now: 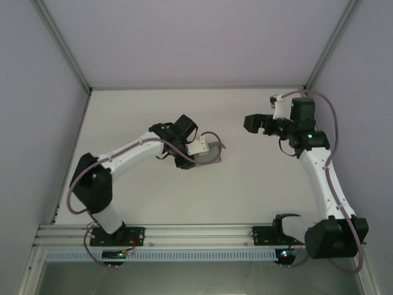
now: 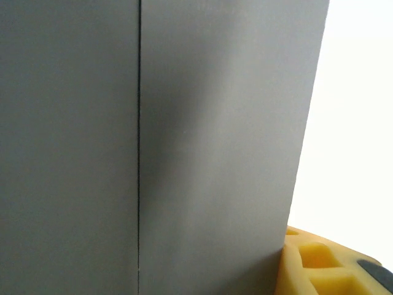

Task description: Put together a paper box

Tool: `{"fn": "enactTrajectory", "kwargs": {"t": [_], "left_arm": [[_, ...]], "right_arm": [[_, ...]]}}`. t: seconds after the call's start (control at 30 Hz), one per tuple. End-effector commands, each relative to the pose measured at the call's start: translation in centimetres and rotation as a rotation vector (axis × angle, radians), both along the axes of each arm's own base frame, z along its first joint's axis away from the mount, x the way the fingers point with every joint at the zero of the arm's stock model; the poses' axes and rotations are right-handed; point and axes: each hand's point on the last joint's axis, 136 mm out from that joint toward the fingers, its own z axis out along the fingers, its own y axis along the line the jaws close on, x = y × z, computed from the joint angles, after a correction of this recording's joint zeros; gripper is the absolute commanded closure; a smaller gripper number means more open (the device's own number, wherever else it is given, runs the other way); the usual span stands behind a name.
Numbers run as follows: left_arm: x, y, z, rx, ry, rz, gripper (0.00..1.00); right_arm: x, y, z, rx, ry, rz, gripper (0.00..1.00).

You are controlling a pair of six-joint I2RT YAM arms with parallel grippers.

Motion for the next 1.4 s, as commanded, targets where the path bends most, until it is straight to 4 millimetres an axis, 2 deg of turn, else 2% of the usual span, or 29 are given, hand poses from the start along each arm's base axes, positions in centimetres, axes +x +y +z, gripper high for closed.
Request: {"fn": "enactTrajectory", "kwargs": {"t": [0.0,0.1,0.17,0.4,0.5,0.53,0.63,0.8,0.9,0.97,1.07,1.17,1.27,1.37], "left_arm": [[-1.8,0.4,-0.1,-0.001,0.199,0.005,0.7],[-1.3,0.2,-0.6,0.001,0.245,0.009,0.7],[-1.0,0.2,-1.1,0.017,0.254,0.007,0.7],[-0.6,0.1,-2.6,0.061,0.279,0.001,0.67],[-0.5,-0.1,-2.7,0.059,0.283,-0.006,0.66],[-0.4,-0.1,-2.6,0.055,0.282,-0.007,0.66],[-0.4,-0.2,-2.6,0.049,0.283,-0.004,0.65],[-0.5,-0.1,-2.8,0.049,0.281,0.004,0.65],[-0.5,-0.1,-2.8,0.048,0.278,0.009,0.65],[-0.4,-0.2,-2.8,0.044,0.276,0.007,0.64],[-0.2,-0.2,-2.9,0.049,0.27,0.014,0.64],[-0.1,-0.3,-2.9,0.047,0.269,0.02,0.64],[0.1,-0.4,-2.9,0.041,0.264,0.027,0.64],[0.4,-0.5,-2.8,0.035,0.254,0.044,0.64]], "right_arm": [[-1.4,1.8,-1.4,-0.118,-0.046,0.169,0.01],[-1.9,3.3,-2.9,-0.215,-0.034,0.23,0.01],[-2.3,4.4,-4.4,-0.269,-0.005,0.273,0.05],[-2.3,7.6,-9.1,-0.358,0.132,0.399,0.2],[-2.5,8.9,-11.0,-0.38,0.164,0.456,0.32],[-2.1,9.6,-10.6,-0.376,0.152,0.47,0.37],[-1.8,10.3,-11.3,-0.375,0.181,0.496,0.46],[-1.3,11.2,-12.2,-0.362,0.196,0.523,0.49],[-1.1,11.6,-12.6,-0.347,0.206,0.543,0.55],[-1.3,12.0,-12.7,-0.329,0.213,0.558,0.63],[-1.3,12.4,-12.6,-0.306,0.231,0.574,0.82],[-2.1,13.0,-12.6,-0.282,0.258,0.586,0.91],[-2.7,13.3,-13.0,-0.291,0.269,0.539,0.97],[-2.7,13.2,-13.5,-0.272,0.285,0.394,1.0]]}}
